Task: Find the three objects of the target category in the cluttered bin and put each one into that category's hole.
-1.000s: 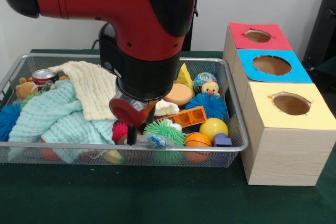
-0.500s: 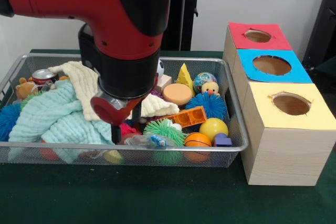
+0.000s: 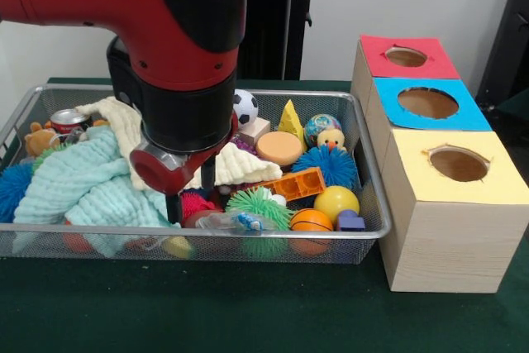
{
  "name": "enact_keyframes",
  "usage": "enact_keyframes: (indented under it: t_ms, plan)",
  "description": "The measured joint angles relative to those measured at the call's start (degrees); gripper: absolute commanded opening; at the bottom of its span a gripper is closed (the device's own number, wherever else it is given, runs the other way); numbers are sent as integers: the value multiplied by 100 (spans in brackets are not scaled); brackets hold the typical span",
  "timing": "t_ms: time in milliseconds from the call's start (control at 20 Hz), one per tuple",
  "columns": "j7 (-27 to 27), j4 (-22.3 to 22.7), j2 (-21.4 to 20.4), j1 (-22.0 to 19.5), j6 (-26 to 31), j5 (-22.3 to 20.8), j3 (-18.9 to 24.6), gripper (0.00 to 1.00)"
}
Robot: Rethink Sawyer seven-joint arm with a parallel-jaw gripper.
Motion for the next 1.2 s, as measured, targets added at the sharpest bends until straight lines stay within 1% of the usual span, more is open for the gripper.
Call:
enact_keyframes:
  t_ms: [500,900,1200]
  plan:
    - [0,46,0,-4,0,228,0,100]
    - [0,93,-1,-22,0,256,0,100]
    - [0,253,-1,-89,-1,270,2,100]
